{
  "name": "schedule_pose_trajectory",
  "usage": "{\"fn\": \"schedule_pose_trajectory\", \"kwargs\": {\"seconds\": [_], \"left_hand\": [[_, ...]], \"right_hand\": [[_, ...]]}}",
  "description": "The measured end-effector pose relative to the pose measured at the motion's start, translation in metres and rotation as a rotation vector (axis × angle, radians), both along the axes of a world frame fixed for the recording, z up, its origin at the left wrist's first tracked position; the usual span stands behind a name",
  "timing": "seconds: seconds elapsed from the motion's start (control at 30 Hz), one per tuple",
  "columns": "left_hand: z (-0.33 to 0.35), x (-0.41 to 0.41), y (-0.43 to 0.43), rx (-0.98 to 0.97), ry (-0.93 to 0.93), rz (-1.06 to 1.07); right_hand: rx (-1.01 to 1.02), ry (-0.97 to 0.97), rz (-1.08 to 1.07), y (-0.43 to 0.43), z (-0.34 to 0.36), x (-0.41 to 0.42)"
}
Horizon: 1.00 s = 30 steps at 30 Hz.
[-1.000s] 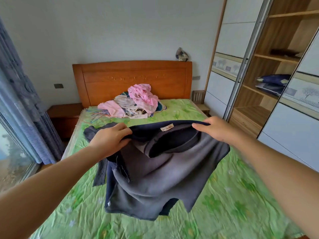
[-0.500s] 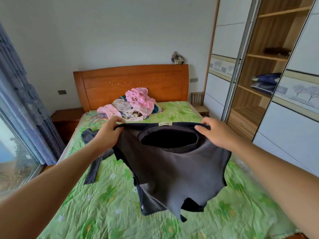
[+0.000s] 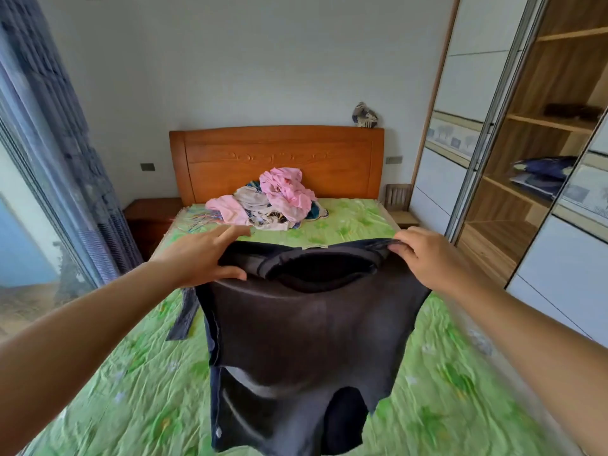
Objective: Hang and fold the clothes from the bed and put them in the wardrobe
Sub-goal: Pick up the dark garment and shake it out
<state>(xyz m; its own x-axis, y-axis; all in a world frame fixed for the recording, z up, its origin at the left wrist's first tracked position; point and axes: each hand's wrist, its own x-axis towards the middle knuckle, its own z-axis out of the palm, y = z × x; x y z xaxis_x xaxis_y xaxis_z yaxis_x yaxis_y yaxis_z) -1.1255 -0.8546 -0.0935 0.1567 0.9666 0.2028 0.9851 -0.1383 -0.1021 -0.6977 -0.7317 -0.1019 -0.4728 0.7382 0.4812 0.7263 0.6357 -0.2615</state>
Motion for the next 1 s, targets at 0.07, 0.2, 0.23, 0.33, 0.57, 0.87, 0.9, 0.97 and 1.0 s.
{"fn": "schedule_pose_trajectory", "kwargs": {"seconds": [0.07, 0.2, 0.23, 0.33, 0.57, 0.87, 0.9, 0.97, 1.0], "left_hand": [[-0.003, -0.011, 0.002, 0.043, 0.059, -0.081], [-0.008, -0.027, 0.006, 0.129, 0.169, -0.145], [-0.008, -0.029, 0.008, 0.16, 0.16, -0.154], [-0.013, -0.037, 0.022, 0.261, 0.011, -0.133], [-0.031, -0.05, 0.084, 0.203, -0.52, -0.016], [-0.041, -0.031, 0.127, 0.198, -0.607, -0.034], [-0.041, -0.029, 0.129, 0.185, -0.583, -0.05], [-0.043, -0.027, 0.133, 0.157, -0.51, -0.059], [-0.044, -0.026, 0.134, 0.152, -0.466, -0.049]], "right_hand": [[-0.13, 0.128, -0.009, 0.006, -0.002, -0.013], [-0.353, 0.338, -0.01, 0.021, -0.001, -0.049], [-0.364, 0.349, -0.002, 0.025, -0.001, -0.057], [-0.353, 0.32, 0.006, 0.035, 0.0, -0.075], [-0.324, 0.163, -0.021, 0.07, -0.004, -0.087], [-0.281, 0.175, -0.16, 0.11, -0.025, -0.08], [-0.282, 0.17, -0.158, 0.115, -0.027, -0.078], [-0.29, 0.119, -0.144, 0.123, -0.03, -0.071], [-0.276, 0.058, -0.129, 0.128, -0.032, -0.066]]}}
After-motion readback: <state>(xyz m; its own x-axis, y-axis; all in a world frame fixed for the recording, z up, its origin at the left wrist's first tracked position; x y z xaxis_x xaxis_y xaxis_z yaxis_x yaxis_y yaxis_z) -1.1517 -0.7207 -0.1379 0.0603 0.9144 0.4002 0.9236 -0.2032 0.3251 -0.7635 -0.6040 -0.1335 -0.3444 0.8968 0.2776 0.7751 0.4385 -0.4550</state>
